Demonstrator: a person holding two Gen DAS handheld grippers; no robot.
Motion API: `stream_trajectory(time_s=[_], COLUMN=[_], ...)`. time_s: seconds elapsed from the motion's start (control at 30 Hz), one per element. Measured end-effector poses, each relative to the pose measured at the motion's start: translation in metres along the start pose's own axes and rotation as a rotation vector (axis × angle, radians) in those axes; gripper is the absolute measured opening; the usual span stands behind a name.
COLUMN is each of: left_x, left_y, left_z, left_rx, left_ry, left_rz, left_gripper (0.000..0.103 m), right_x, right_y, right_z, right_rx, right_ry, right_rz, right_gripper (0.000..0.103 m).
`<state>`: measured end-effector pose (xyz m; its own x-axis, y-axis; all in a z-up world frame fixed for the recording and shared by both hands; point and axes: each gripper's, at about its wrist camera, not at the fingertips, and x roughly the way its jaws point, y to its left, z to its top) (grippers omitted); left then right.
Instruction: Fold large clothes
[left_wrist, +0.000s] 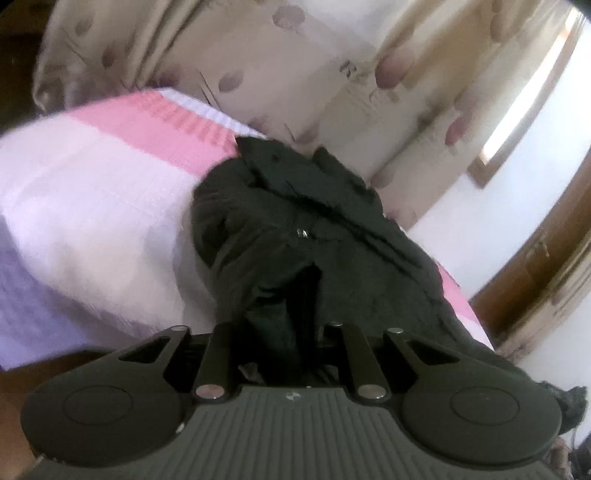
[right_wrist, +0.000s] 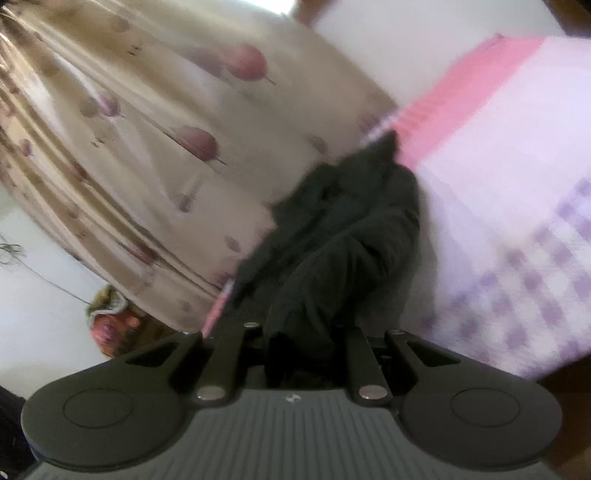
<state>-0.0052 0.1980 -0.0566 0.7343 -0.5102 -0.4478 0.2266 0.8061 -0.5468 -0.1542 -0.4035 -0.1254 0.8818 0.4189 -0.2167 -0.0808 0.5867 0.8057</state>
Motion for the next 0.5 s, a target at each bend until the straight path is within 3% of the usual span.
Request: stream_trajectory(time_s=[0.07,0.13,0.2,0.23,0.27,0.3,0.33,0.37,0.4,0.43,0.5], left_x=[0.005,0.009,0.011,0.013,0.015,0.018,0.021,0.024,0.026,0.024,0.015], left_y=[0.005,0.011,0.015,0.015,0.015,0.013,0.011,0.008,0.008,0.009,0.008], left_z=[-0.003,-0.004,-0.006,-0.006,-0.007,-0.007,-0.008,-0.009,-0.01,-0.011,-0.012], left_rx=[-0.011,-0.043,-0.064,-0.066,-0.062,-0.054,-0.034,-0.009,0.0,-0.009,-0.017], left_ry=[0.001,0.004,-0.014,-0.022,-0.025,-0.024,-0.016,0.001,0.008,0.002,-0.033], left_rz=[-0.006,-0.018,-0.021,-0.022,-0.033,-0.042,-0.035,-0.009,0.014,0.007,0.003], left_gripper=[0.027,0.067,0.081,0.08,0.079,0.067,0.036,0.018,0.01,0.009,0.008], right_x=[0.001,0.001,0.0,-0.001,-0.001,0.002,0.006,0.01,0.015,0.019,0.019], right_y=[-0.009,-0.013,-0.014,-0.014,-0.014,-0.013,-0.012,-0.013,-0.015,-0.016,-0.016], right_z=[-0.005,-0.01,-0.011,-0.012,-0.011,-0.01,-0.01,-0.011,-0.013,-0.015,-0.02], right_rx=[0.006,-0.003,-0.001,-0.007,-0.014,-0.019,-0.024,-0.022,-0.014,-0.012,-0.015], right_ry=[0.019,0.037,0.045,0.042,0.046,0.053,0.061,0.071,0.087,0.097,0.086], right_rz=[-0.028,-0.06,-0.058,-0.065,-0.073,-0.084,-0.104,-0.125,-0.128,-0.125,-0.119], right_gripper=[0.015,0.016,0.02,0.026,0.03,0.03,0.03,0.028,0.022,0.013,0.01])
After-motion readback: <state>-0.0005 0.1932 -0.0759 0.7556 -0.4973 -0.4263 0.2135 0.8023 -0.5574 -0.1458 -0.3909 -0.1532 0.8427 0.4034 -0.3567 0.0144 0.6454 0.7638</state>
